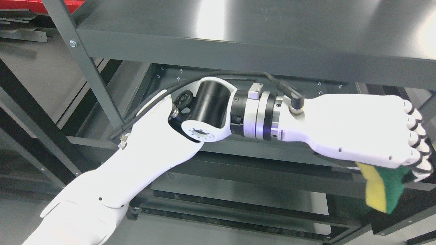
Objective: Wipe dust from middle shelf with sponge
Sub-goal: 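Sweep the sponge across the shelf surface toward the robot's left side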
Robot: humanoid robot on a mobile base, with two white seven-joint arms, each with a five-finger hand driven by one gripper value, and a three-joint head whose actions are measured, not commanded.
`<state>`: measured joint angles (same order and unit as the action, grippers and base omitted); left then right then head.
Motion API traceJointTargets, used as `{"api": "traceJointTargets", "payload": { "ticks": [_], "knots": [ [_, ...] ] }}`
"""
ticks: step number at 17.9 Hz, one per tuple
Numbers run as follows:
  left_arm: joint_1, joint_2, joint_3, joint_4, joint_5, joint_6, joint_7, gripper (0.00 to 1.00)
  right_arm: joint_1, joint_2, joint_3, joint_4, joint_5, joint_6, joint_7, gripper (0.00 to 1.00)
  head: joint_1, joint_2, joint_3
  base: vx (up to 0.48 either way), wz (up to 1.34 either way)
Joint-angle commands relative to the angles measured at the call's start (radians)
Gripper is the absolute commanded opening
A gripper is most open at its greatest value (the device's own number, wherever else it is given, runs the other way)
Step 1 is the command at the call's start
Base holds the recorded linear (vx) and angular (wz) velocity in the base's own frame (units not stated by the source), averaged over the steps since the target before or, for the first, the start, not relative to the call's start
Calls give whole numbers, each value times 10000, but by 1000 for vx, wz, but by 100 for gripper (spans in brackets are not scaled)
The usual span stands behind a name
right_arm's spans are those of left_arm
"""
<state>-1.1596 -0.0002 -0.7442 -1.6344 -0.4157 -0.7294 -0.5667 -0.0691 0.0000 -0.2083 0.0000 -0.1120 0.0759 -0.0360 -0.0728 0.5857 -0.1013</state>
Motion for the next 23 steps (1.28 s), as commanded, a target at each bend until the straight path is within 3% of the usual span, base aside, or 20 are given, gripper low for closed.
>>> {"api": "traceJointTargets", "payload": {
  "ticks": [1,5,8,11,17,23],
  "knots": [
    [-555,176,2116,482,-1394,-560,-1081,0,1,-175,-3,-174,0,8,-8,100,0,0,0,0,0],
    [-354,176,3956,376,-1243,-560,-2384,0,1,-175,-3,-174,0,8,-8,100,0,0,0,0,0],
    [-94,503,4297,132,87,-560,-3167,0,1,-175,-3,-174,0,8,-8,100,0,0,0,0,0],
    [45,2036,4313,-99,1207,-560,-3215,0,1,-175,-3,-174,0,8,-8,100,0,0,0,0,0],
    [918,5978,4313,-1035,3755,-560,-3200,0,1,-175,-3,-174,0,8,-8,100,0,-1,0,0,0],
    [1454,10117,4680,-1020,5871,-560,-3200,0,1,-175,12,-174,0,8,-8,100,0,-1,0,0,0]
  ]
}}
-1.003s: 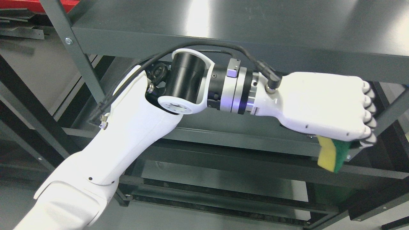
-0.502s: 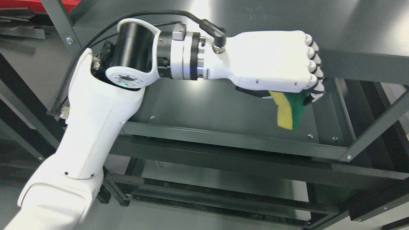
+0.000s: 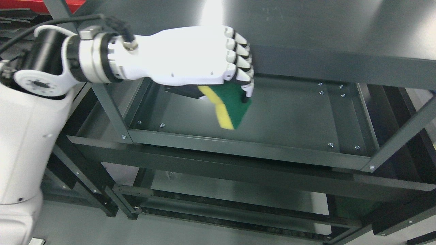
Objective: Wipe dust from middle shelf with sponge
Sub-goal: 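Sweep the sponge across the shelf surface toward the robot's left side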
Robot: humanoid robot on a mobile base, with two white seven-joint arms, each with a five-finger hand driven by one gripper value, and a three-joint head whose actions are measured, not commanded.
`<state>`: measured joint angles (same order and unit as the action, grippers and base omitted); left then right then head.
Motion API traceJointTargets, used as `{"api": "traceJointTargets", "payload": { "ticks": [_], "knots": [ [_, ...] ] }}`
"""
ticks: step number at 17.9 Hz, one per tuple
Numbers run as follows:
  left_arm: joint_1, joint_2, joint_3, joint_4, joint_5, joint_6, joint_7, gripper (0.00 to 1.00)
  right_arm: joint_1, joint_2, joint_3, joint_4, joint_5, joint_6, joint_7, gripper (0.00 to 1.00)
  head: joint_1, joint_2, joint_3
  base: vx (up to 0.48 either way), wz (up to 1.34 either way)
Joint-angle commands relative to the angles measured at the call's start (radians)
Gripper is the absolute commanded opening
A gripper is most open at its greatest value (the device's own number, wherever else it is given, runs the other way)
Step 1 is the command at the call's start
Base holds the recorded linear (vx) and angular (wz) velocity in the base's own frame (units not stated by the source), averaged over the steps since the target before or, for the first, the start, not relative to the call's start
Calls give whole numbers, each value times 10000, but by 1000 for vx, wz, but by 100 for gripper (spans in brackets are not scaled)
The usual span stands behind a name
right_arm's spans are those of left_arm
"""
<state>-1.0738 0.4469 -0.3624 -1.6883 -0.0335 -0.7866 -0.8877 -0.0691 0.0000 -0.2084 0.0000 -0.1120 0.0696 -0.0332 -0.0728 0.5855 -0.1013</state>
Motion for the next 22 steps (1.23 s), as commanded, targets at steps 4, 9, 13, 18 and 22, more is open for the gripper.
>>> {"api": "traceJointTargets", "payload": {
  "ticks": [4,9,13,18,22],
  "knots": [
    [1517,7953,1765,-39,3095,12,26,0,0,-175,-2,-174,0,71,-36,100,0,0,0,0,0],
    [1717,9030,2182,285,3449,12,26,0,0,-175,-2,-174,0,71,-36,100,0,0,0,0,0],
    [2086,7718,1678,178,3053,12,87,0,0,-175,-2,-174,0,71,-36,100,0,0,0,0,0],
    [144,2952,805,-6,998,12,57,0,0,-175,-2,-174,0,71,-36,100,0,0,0,0,4],
    [-521,-1238,234,24,-1102,12,-65,0,0,-175,-2,-174,0,71,-36,100,0,0,0,0,0]
  ]
}}
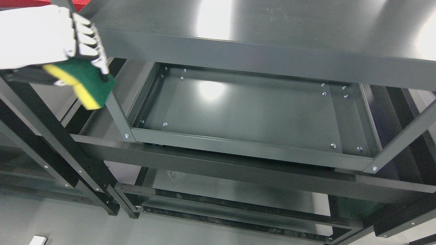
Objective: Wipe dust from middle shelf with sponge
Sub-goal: 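Sweep the sponge across the shelf surface toward the robot's left side, then sweep the sponge back across the shelf away from the left side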
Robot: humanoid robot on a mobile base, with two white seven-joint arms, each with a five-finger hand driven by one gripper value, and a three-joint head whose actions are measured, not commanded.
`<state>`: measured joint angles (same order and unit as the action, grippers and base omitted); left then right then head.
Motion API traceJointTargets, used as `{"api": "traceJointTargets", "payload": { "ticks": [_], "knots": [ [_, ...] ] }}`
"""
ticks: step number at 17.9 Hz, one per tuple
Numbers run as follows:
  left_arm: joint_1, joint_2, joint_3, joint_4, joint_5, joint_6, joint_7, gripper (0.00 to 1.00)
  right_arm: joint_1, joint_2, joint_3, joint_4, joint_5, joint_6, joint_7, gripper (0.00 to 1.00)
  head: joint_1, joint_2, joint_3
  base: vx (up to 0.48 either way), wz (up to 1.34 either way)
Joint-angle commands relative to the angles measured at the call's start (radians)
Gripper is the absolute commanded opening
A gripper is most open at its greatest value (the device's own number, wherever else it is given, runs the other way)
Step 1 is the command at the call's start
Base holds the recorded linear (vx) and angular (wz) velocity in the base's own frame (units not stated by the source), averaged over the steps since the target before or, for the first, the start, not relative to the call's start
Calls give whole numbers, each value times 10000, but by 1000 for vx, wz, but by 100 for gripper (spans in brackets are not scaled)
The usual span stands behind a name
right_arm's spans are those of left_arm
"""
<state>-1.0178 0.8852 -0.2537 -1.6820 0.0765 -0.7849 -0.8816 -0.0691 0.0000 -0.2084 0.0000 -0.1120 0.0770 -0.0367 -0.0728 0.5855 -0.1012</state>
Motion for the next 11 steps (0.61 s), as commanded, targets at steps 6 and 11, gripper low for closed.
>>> {"api": "traceJointTargets", "payload": {
  "ticks": [6,11],
  "knots": [
    [-1295,-8677,-1863,834,-4477,-5,23,0,0,-175,-3,-174,0,-3,-2,100,0,0,0,0,0],
    [-1465,-8677,-3290,1218,-4539,1067,2462,0,0,-175,-3,-174,0,-3,-2,100,0,0,0,0,0]
  ]
}}
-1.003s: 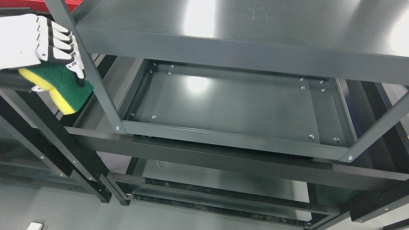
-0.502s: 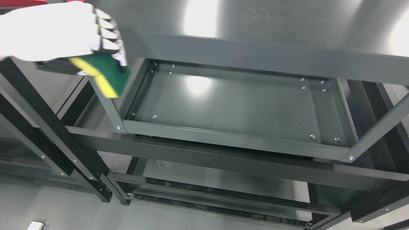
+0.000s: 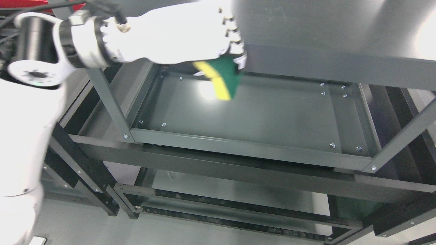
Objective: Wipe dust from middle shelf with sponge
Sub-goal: 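Sweep the sponge back across the shelf away from the left side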
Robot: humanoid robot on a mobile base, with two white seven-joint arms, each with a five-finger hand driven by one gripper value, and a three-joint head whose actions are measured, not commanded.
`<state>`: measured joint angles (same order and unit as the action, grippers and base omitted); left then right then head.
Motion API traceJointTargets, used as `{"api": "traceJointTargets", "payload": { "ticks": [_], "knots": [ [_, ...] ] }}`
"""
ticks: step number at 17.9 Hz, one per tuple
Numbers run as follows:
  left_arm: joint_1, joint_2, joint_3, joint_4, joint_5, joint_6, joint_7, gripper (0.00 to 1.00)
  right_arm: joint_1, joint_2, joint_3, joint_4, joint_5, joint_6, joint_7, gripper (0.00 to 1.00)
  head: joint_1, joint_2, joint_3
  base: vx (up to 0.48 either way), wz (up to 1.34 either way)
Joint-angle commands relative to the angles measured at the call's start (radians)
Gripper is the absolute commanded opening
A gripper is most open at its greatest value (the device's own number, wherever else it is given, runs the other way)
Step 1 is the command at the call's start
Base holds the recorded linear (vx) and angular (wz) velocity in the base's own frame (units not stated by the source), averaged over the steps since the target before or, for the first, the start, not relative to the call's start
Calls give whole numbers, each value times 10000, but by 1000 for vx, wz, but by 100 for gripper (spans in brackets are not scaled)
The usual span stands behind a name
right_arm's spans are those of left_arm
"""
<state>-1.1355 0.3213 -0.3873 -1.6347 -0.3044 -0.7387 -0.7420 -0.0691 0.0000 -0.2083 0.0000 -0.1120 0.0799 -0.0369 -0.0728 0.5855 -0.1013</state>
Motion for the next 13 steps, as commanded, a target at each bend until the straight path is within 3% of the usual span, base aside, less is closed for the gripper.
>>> {"api": "traceJointTargets", "payload": {
  "ticks": [1,7,13],
  "knots": [
    [-303,-3039,-2290,883,-730,743,1525,0,0,-175,12,-174,0,-32,1,100,0,0,0,0,0],
    [-334,-3039,-4744,1620,-760,1695,2970,0,0,-175,-3,-174,0,-32,1,100,0,0,0,0,0],
    [-1147,-3039,-5990,1851,-699,2937,4673,0,0,-175,-3,-174,0,-32,1,100,0,0,0,0,0]
  ]
}}
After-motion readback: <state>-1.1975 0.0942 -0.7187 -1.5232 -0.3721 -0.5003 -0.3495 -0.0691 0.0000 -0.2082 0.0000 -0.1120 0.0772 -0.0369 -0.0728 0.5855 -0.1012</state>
